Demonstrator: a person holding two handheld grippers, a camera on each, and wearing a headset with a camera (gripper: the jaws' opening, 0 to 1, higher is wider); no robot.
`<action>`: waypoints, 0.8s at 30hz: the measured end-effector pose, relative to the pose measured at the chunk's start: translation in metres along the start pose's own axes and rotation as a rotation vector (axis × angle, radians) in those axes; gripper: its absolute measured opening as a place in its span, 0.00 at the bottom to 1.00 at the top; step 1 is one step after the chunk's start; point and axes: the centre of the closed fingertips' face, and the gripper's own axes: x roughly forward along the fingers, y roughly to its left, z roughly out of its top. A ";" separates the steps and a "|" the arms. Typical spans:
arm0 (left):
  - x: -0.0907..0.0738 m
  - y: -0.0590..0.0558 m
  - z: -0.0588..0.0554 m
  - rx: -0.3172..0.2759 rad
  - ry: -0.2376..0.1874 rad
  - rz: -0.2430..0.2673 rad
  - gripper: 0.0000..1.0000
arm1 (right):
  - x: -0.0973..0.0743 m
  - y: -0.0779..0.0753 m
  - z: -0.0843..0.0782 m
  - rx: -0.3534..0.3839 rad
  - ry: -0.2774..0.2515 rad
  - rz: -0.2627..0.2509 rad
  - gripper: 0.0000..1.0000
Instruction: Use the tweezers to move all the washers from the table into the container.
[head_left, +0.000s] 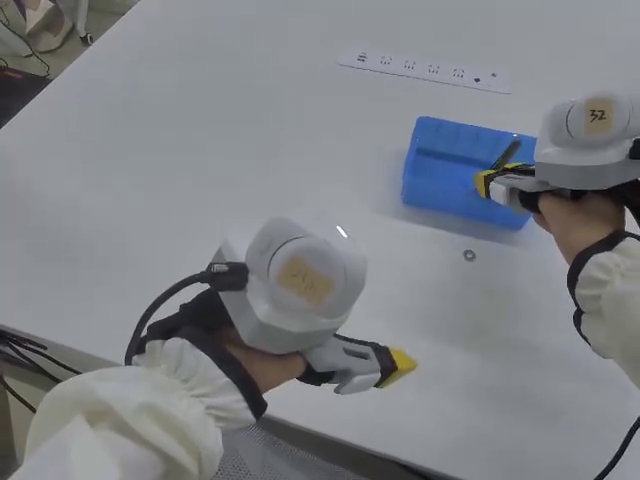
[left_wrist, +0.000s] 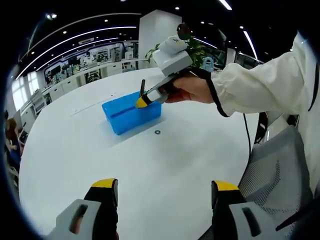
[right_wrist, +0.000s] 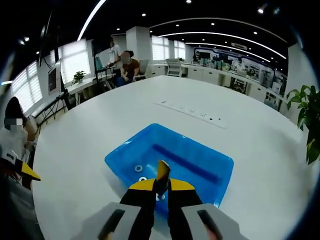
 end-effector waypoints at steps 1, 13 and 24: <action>0.000 0.000 0.000 0.001 0.000 -0.001 0.78 | -0.001 0.000 0.002 0.008 -0.009 0.001 0.05; -0.002 -0.002 0.002 0.005 -0.003 -0.002 0.78 | -0.005 0.001 0.002 0.039 0.000 0.006 0.05; -0.003 -0.002 0.002 0.005 -0.004 0.000 0.78 | -0.017 -0.006 0.008 0.055 -0.029 0.008 0.05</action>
